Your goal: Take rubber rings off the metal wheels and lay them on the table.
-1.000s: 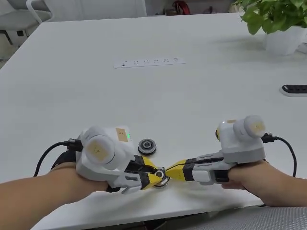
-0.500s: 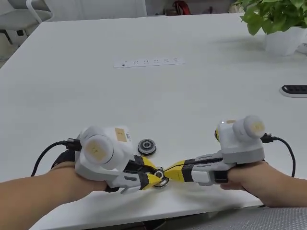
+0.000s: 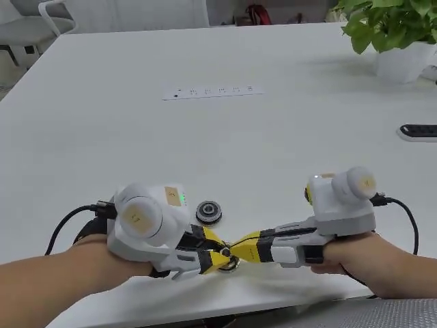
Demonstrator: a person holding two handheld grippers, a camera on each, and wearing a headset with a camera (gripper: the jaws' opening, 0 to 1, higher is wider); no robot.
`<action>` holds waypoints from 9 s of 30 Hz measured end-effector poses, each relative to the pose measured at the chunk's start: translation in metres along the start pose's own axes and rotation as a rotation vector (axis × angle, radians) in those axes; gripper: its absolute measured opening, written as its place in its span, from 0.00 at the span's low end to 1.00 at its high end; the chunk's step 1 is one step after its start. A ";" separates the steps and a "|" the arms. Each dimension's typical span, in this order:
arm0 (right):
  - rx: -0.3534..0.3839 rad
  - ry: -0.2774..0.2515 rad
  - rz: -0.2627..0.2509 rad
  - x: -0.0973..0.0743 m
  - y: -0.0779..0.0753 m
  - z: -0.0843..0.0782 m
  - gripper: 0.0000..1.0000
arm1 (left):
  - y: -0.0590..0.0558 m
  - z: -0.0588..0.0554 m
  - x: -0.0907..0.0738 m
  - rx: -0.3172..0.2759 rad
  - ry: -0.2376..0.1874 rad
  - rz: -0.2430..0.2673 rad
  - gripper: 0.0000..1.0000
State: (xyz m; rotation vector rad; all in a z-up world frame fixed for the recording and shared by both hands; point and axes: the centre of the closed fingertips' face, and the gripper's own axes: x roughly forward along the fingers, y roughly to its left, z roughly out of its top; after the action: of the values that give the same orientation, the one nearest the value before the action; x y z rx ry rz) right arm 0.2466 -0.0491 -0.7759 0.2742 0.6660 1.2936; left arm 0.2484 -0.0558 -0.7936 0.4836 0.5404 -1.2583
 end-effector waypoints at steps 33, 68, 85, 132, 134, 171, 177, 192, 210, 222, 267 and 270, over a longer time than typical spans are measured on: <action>0.051 -0.021 -0.054 -0.005 -0.016 -0.003 0.00 | -0.004 0.007 -0.010 -0.028 -0.025 -0.036 0.26; 0.027 -0.024 -0.002 -0.003 -0.002 0.024 0.00 | 0.006 0.019 -0.066 -0.079 -0.126 0.015 0.53; -0.008 -0.005 0.014 0.010 -0.001 0.046 0.00 | 0.023 0.010 -0.094 -0.129 -0.153 0.086 0.61; 0.007 0.154 0.006 0.057 -0.018 0.022 0.00 | 0.033 -0.007 -0.114 -0.176 -0.165 0.155 0.64; 0.010 0.157 -0.004 0.057 -0.019 0.021 0.00 | 0.033 -0.007 -0.114 -0.178 -0.165 0.154 0.64; -0.012 0.095 -0.038 0.028 -0.015 0.041 0.17 | 0.044 -0.003 -0.117 -0.181 -0.155 0.170 0.61; -0.036 0.064 -0.050 0.020 -0.015 0.049 0.19 | 0.052 0.003 -0.115 -0.185 -0.168 0.172 0.60; -0.144 0.048 -0.110 0.006 -0.032 0.056 0.26 | 0.067 0.009 -0.105 -0.192 -0.172 0.168 0.56; -0.266 0.098 -0.156 0.008 -0.051 0.041 0.30 | 0.077 0.009 -0.079 -0.194 -0.156 0.148 0.53; -0.279 0.112 -0.181 0.011 -0.064 0.033 0.30 | 0.077 0.007 -0.062 -0.197 -0.146 0.129 0.50; -0.267 0.099 -0.180 0.014 -0.063 0.027 0.31 | 0.082 0.001 -0.012 -0.229 -0.087 0.113 0.30; -0.265 0.098 -0.180 0.014 -0.063 0.027 0.31 | 0.082 0.001 -0.010 -0.233 -0.086 0.111 0.29</action>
State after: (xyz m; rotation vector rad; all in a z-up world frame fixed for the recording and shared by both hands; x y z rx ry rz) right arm 0.3142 -0.0486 -0.7934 -0.0652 0.5803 1.2110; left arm 0.3253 -0.0292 -0.7825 0.2598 0.5716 -1.0887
